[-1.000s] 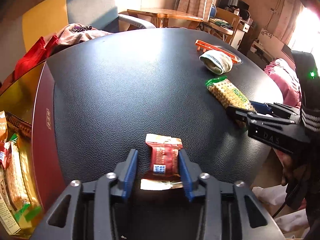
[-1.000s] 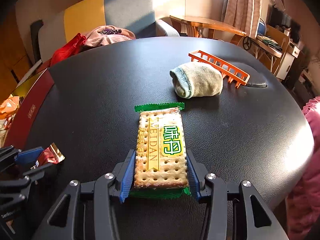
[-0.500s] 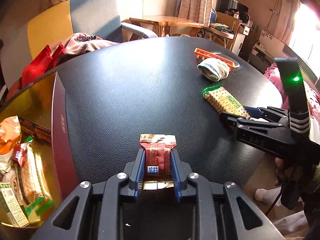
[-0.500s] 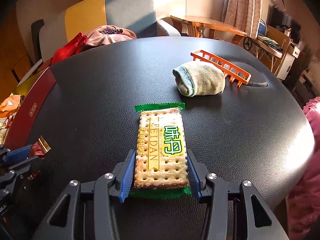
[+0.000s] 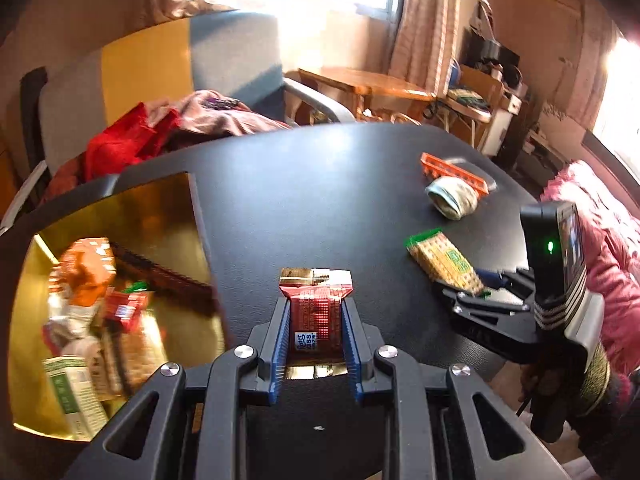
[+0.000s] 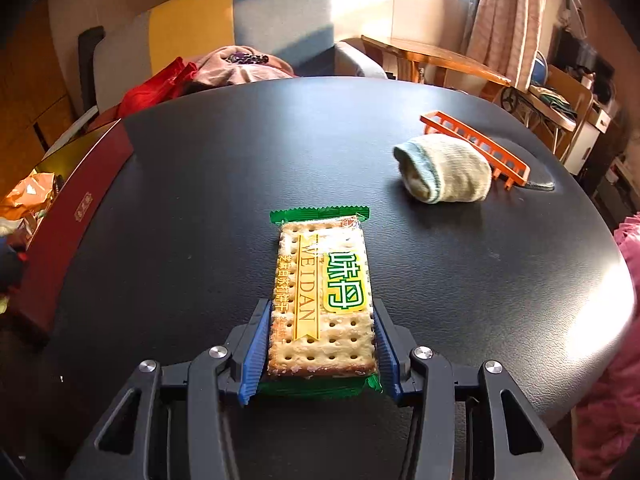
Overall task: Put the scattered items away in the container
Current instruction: 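Carry the red wrapper into the gold tray and open the left gripper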
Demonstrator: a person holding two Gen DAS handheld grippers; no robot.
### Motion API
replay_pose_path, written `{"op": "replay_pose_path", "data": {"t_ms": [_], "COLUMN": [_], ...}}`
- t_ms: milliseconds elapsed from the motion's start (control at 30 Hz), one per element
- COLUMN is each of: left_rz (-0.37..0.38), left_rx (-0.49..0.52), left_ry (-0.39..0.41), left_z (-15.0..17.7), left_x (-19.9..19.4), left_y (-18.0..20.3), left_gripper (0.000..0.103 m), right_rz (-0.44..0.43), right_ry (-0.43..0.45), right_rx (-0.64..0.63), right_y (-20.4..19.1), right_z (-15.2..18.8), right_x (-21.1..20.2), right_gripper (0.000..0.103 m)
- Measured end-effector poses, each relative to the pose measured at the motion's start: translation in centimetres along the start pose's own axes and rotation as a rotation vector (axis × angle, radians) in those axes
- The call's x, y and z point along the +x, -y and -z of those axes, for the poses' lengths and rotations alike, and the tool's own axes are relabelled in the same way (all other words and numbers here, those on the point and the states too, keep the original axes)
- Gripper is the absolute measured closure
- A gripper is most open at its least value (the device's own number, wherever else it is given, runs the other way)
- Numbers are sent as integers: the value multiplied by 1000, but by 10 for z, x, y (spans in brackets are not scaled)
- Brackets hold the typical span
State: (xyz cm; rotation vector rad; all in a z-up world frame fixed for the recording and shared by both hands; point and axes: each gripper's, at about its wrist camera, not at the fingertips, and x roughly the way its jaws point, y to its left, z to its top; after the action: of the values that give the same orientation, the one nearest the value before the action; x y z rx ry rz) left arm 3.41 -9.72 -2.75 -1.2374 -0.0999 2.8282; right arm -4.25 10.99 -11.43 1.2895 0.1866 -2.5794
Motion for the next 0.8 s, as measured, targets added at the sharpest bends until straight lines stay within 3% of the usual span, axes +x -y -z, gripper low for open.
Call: {"op": "replay_pose_path", "data": {"t_ms": [200,400,533,800], "left_rz": [-123,-250,-307,-352], "left_rx": [-152,-226,-240,-277], "left_ry": [41,13,-15,-44], "left_z": [-3,2,7,18], "left_x": [-28,-27,-15,1], "left_y": [-85,-152,-174,-181], "left_gripper": [79,79,79,74], "right_rz": [3,5,5,9], "right_ry": [1,-2,-6,-10], "right_rx": [-21,-25,-25,-33], "right_y": [-10,-11,-11,-14], "right_z": [0,0,-1,-1], "right_x": [2,3,4,5], "right_gripper": [55,54,54,54]}}
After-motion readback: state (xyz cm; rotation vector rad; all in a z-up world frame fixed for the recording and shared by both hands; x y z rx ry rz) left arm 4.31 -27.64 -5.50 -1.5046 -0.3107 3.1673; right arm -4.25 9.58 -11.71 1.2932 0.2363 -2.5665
